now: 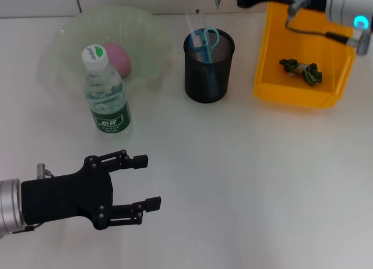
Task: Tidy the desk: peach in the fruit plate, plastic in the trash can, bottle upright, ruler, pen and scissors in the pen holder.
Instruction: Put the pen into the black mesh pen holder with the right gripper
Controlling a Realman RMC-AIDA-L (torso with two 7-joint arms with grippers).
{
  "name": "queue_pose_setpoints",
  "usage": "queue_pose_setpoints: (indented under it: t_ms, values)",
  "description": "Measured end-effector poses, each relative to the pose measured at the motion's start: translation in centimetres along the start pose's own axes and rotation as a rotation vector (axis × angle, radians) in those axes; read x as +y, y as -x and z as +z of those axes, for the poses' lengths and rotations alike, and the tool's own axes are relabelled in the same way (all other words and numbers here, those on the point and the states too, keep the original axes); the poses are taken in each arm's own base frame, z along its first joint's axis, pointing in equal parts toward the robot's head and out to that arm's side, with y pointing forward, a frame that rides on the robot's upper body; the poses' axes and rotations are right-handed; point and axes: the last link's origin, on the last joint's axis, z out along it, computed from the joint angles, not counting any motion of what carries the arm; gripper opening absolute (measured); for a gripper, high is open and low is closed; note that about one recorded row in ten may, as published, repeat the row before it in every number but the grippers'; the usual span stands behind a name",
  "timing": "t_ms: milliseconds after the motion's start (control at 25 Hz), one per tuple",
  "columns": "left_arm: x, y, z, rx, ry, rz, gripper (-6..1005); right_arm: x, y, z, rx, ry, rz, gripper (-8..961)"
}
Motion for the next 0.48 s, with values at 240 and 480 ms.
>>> queue_pose_setpoints:
  t_ms: [240, 480]
  values:
    - [-0.1, -0.1, 0.1, 0.001, 0.003, 0.003, 811, -0.6, -4.4, 0.2, -0.197, 0.009, -0.072, 120]
    - [-0.1, -0.2, 0.2, 0.0, 0.006, 0.005, 811, -2.1, -8.5, 0.8, -0.299, -0.051, -0.052, 120]
